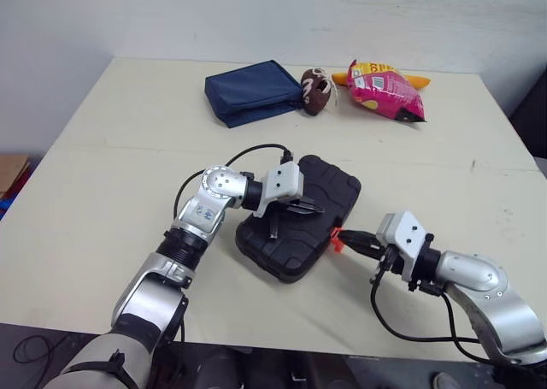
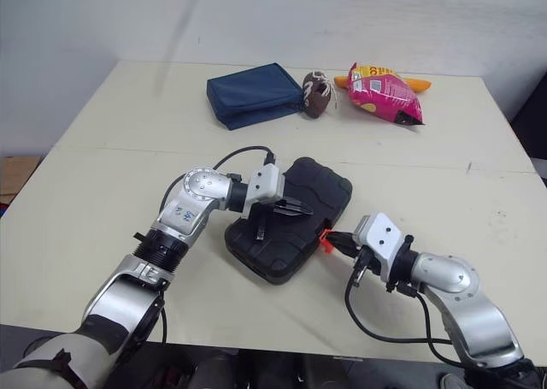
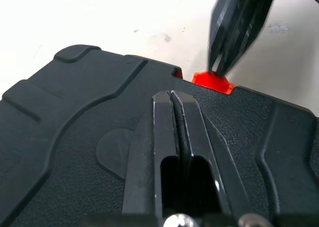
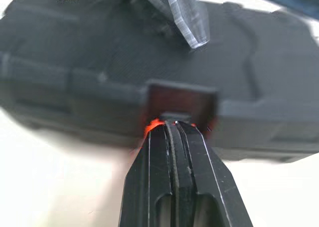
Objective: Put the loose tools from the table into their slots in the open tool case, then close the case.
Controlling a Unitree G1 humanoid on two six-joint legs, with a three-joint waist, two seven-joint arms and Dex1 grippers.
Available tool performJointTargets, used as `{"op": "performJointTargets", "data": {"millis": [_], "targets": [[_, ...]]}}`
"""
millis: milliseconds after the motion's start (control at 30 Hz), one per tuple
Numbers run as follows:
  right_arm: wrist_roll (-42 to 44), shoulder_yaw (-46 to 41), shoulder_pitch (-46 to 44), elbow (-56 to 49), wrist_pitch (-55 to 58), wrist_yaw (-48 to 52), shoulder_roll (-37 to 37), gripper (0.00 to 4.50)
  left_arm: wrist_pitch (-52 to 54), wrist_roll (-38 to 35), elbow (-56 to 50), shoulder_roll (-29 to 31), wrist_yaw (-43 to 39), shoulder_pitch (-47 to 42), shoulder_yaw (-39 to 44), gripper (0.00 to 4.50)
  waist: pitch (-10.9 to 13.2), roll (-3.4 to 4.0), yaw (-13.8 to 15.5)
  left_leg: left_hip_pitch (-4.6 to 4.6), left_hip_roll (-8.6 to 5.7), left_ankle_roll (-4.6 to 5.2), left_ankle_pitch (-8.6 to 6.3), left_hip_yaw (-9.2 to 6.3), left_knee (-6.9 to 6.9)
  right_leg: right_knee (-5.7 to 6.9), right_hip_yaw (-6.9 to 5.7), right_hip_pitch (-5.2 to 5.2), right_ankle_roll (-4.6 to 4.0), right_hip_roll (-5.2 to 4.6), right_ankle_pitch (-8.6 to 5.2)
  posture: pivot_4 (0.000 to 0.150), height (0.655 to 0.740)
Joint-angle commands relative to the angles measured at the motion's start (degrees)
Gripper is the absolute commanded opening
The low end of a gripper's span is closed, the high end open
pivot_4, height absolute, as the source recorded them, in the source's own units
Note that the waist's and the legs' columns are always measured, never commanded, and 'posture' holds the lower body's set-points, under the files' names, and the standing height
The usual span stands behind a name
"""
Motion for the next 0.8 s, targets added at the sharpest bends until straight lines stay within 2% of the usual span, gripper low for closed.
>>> {"op": "performJointTargets", "data": {"millis": [33, 200, 333, 600, 800], "targets": [[-0.25, -0.68, 1.59, -0.93, 0.75, 0.52, -1.01, 0.0, 2.48, 0.36, 0.2, -0.01, 0.07, 2.43, -0.36, 0.03, -0.02, 0.01, 0.06, 0.01, 0.0, 0.0, 0.0, 0.0, 0.0, 0.0, 0.0, 0.01, 0.0, 0.0, 0.0, 0.15, 0.74], [0.85, -3.33, 7.29, -1.83, 2.86, 3.31, -4.96, 0.0, 3.49, 1.37, -0.87, 0.88, 1.56, 3.74, -0.07, 0.03, -0.03, 0.03, 0.27, 0.04, 0.0, 0.01, 0.0, -0.03, -0.04, -0.04, -0.01, 0.06, 0.01, 0.01, -0.01, 0.15, 0.74], [-0.95, -1.73, 7.2, -0.46, 2.1, 2.85, -4.69, 0.0, 4.08, 2.0, -0.83, 1.25, 2.75, 3.59, 0.09, 0.03, -0.05, 0.05, -0.06, 0.12, 0.0, 0.02, 0.0, -0.03, -0.04, -0.01, 0.0, 0.14, 0.02, 0.01, -0.01, 0.15, 0.74], [-5.57, 5.33, -0.94, 7.78, -1.86, 2.32, 1.22, 0.0, 8.91, 4.31, -0.44, 1.78, 5.14, 3.12, -1.2, 0.03, -0.1, 0.06, -0.29, 0.19, -0.01, 0.01, 0.0, -0.11, -0.07, -0.03, -0.03, 0.21, 0.03, 0.02, -0.01, 0.15, 0.74], [-7.73, 7.84, -7.55, 13.04, -7.19, 1.49, 6.26, 0.0, 10.87, 5.64, -1.13, 1.64, 4.15, 7.21, -4.67, 0.03, -0.57, 0.05, -0.57, 0.25, -0.01, 0.01, 0.0, -0.12, -0.08, -0.02, -0.04, 0.29, 0.03, 0.01, -0.01, 0.15, 0.74]]}}
